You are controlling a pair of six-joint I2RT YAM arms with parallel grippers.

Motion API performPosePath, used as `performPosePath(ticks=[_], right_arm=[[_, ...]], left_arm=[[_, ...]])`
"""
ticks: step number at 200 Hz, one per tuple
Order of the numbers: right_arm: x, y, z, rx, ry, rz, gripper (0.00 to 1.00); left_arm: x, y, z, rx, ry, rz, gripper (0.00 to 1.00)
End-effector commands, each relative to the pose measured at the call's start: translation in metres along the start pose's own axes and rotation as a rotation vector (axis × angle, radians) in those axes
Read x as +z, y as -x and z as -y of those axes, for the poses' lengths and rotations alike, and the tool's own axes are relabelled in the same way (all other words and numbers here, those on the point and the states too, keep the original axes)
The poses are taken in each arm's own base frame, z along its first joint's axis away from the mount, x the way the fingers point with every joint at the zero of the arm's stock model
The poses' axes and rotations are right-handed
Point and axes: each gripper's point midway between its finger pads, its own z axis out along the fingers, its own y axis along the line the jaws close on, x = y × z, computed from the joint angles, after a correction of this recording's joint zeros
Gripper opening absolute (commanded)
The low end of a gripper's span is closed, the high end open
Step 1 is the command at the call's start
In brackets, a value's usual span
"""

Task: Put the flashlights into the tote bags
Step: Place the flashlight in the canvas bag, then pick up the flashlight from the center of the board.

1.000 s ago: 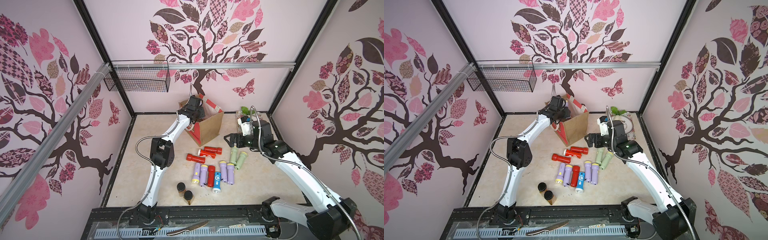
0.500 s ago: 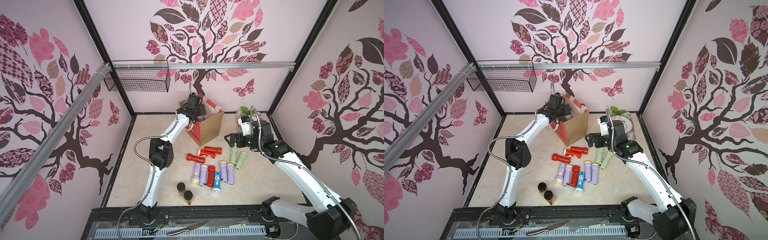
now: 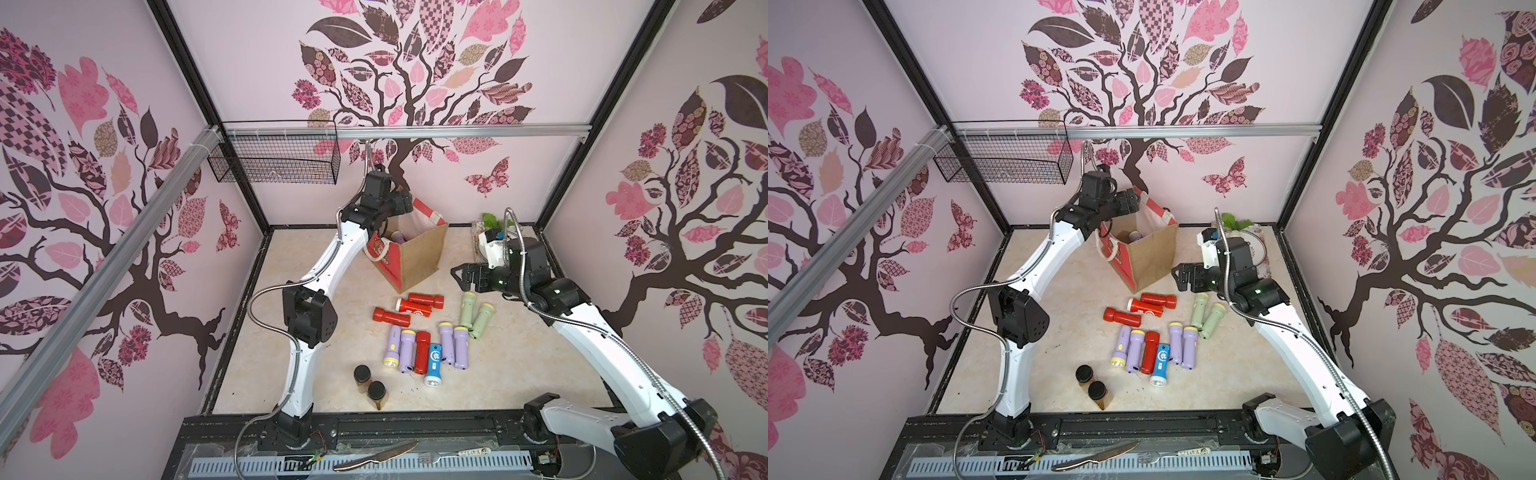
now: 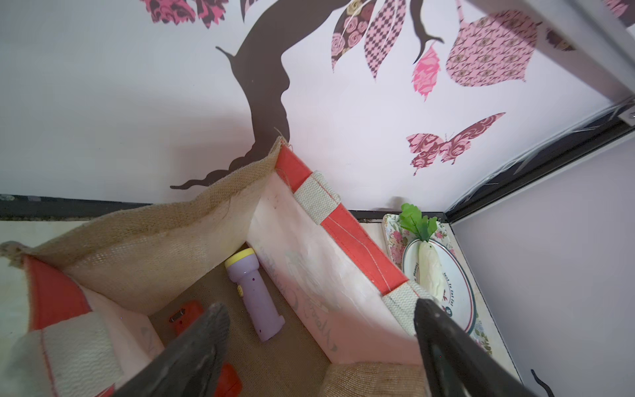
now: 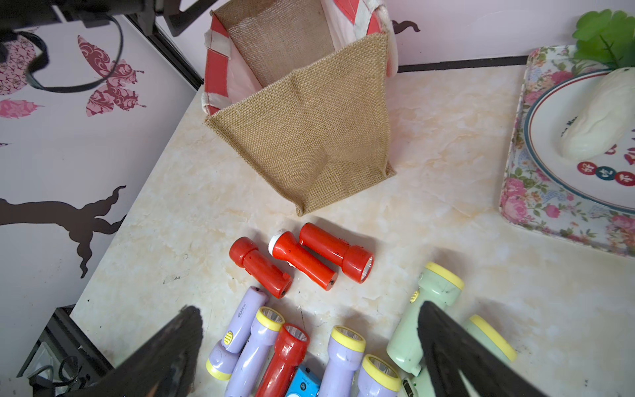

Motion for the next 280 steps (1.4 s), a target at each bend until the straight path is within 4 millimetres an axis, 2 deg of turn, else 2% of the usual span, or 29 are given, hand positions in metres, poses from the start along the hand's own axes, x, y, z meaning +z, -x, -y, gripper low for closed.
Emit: performPosePath(ticks=[1, 39, 84, 113, 117, 161, 206, 241, 280], right_arm=[[-0.009, 0.012, -0.004, -0.017, -0.005, 0.03, 1.0], [-0.006, 0.009, -0.003, -0.001, -0.008, 0.018, 1.0], [-0.003, 0.008, -0.001, 0.005, -0.02, 0.005, 1.0], [0.0, 0.006, 0.001, 0.009, -0.025, -0.007, 1.0], [0.0, 0.005, 0.001, 0.01, -0.026, -0.009, 1.0], [0.004, 0.0, 0.003, 0.016, -0.029, -0.031, 1.0], [0.006, -0.004, 0.005, 0.023, -0.033, -0.042, 1.0], [0.007, -0.012, 0.007, 0.036, -0.038, -0.059, 1.0], [0.009, -0.018, 0.009, 0.048, -0.039, -0.075, 1.0]], left_arm=[[-0.039, 0.036, 0.022, 0.023, -0.068, 0.068, 0.88], [-0.073, 0.041, 0.034, 0.033, -0.113, 0.049, 0.88], [-0.106, 0.014, 0.039, 0.041, -0.134, -0.023, 0.87], [-0.143, 0.008, 0.038, 0.038, -0.146, -0.013, 0.87], [-0.142, -0.004, 0.032, 0.04, -0.13, -0.04, 0.87], [-0.181, -0.034, 0.016, 0.057, -0.1, -0.123, 0.84], [-0.204, -0.085, -0.005, 0.021, -0.07, -0.252, 0.8], [-0.214, -0.123, -0.025, 0.006, -0.032, -0.341, 0.78], [-0.217, -0.153, -0.038, -0.009, -0.006, -0.412, 0.75]])
